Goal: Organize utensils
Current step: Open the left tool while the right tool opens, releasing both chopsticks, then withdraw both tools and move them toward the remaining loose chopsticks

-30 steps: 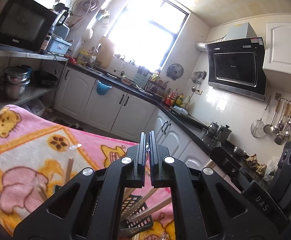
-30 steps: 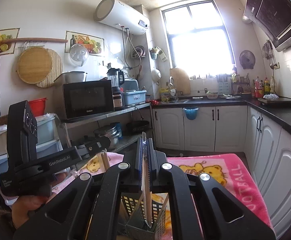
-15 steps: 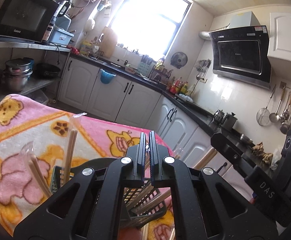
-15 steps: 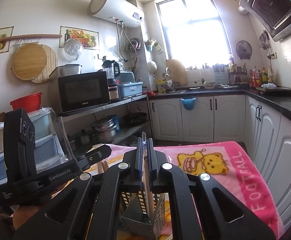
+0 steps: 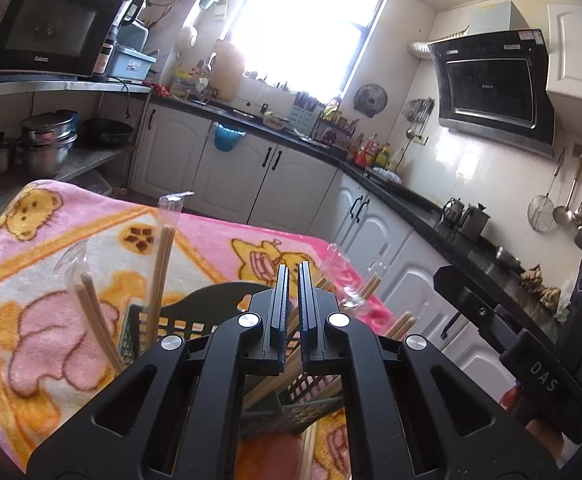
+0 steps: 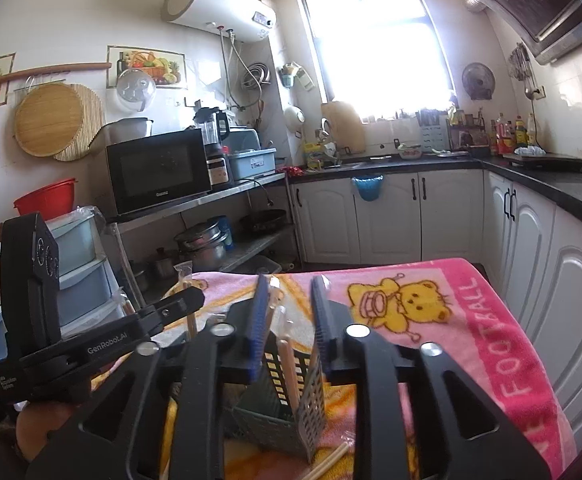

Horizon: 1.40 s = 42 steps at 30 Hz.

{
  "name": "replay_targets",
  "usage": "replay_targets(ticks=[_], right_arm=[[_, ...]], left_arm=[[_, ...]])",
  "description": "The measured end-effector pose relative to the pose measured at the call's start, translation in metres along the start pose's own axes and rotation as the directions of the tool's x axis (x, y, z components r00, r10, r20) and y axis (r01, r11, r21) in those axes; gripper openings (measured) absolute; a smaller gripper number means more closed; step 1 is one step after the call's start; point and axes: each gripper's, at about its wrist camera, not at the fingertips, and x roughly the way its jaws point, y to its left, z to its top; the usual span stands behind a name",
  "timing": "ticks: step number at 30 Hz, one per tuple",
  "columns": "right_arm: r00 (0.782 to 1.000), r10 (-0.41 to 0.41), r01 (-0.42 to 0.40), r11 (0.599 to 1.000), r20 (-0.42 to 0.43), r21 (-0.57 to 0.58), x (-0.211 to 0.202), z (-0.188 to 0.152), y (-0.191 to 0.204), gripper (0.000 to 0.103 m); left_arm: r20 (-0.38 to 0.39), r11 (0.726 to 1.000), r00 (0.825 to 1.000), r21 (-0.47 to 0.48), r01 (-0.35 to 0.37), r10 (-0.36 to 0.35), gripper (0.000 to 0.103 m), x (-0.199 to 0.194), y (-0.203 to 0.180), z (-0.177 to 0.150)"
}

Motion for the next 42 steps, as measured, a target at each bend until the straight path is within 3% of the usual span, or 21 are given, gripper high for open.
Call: replay_targets(ticks=[3, 7, 11, 13, 20, 28, 33, 42], right_arm=[[1.0, -0.007, 0.007, 1.0, -0.002, 0.011, -0.006, -0.003, -0.004, 0.033], [1.0, -0.016, 0.016, 1.0, -0.011, 0.024, -0.011, -0.008, -0.009, 0.041], [0.999, -0.023, 0.024, 0.999, -0.029, 0.023, -0.015, -0.013, -0.012, 0.045], [0.999, -0.027, 0.028, 0.999, -0.04, 0.025, -0.016, -0.015, -0.012, 0.047], [0.998, -0.027, 0.029, 0.999, -0.059, 0.027, -0.022, -0.023, -0.012, 0.05], [0.997, -0.019, 0.02, 1.0, -0.078, 0.016, -0.03, -0.032, -0.007, 0.056], [0.996, -0.013, 0.014, 1.0, -0.085, 0.013, -0.034, -0.035, -0.004, 0.058], [0.994, 0.0, 0.0, 1.0, -0.112, 0.002, -0.039, -0.045, 0.004, 0.059]], left_arm=[[-0.012, 1.0, 1.0, 0.0, -0.012, 0.012, 0.002, -0.004, 0.002, -0.004], [-0.022, 1.0, 1.0, -0.014, -0.018, 0.018, 0.021, -0.007, 0.006, -0.005], [-0.029, 1.0, 0.999, -0.018, -0.024, 0.024, 0.03, -0.013, 0.008, -0.007], [-0.03, 0.999, 0.999, -0.02, -0.026, 0.025, 0.041, -0.017, 0.009, -0.009], [-0.044, 0.999, 0.998, -0.028, -0.038, 0.037, 0.057, -0.027, 0.012, -0.015], [-0.039, 0.998, 0.998, -0.037, -0.047, 0.045, 0.086, -0.045, 0.018, -0.023], [-0.03, 0.997, 0.998, -0.049, -0.056, 0.055, 0.092, -0.055, 0.024, -0.028], [-0.06, 0.995, 0.995, -0.066, -0.077, 0.073, 0.092, -0.061, 0.032, -0.038]])
